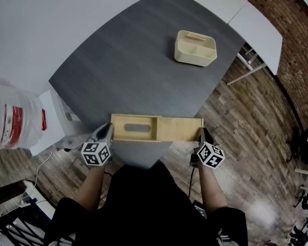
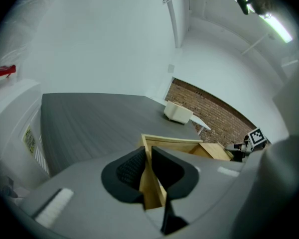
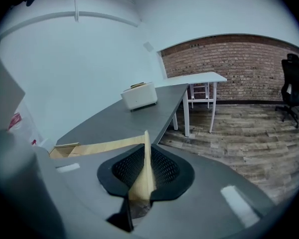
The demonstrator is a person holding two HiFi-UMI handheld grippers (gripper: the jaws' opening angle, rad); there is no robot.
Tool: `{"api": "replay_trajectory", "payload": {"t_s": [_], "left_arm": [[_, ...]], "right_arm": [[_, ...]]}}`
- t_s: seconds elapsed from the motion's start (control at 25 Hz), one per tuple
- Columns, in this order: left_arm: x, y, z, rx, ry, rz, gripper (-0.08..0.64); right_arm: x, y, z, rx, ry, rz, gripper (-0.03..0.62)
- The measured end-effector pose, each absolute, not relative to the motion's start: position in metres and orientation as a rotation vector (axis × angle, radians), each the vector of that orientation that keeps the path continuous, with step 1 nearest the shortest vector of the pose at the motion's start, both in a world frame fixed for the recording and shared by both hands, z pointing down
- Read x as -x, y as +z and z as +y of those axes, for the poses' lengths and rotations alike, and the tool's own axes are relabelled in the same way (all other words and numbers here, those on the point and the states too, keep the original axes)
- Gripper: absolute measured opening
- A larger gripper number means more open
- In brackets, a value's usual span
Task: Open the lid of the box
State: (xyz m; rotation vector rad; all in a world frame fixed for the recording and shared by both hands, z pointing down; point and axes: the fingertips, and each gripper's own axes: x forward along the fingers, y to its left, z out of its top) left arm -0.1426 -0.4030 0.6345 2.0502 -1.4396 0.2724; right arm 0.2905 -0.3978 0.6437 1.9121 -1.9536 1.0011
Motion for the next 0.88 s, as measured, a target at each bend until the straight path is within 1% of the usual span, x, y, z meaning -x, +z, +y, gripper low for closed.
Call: {"api": "replay_trajectory", "payload": {"t_s": [0.08,0.16,0.28,0.6,0.88], "left_arm": [[0.142,0.635,-0.403,-2.051,0.272,-1.438,0.04],[0.142,0.635,-0.404,-2.054,0.271,-1.435,0.04],[0.14,0.636,-0.406,-2.068,0.258,-1.421,0.04],[0.135,0.635,-0.409,-2.144,0.202,-1.341,0.044],[0.148,0.591,-0.415,-2.267,-0.006,-1.345,0.044]], "right_arm": [[-0.289,0.642,-0.4,-1.909,0.966,-1.962,0.066],[-0.289,0.638,-0.402,-1.916,0.926,-1.966,0.135],[-0.288,0.63,-0.403,-1.951,0.853,-1.953,0.172],[-0.255,0.59,-0.381,-1.97,0.611,-2.008,0.166],[-0.213,0.55,-0.349,-1.945,0.431,-2.163,0.135]]}}
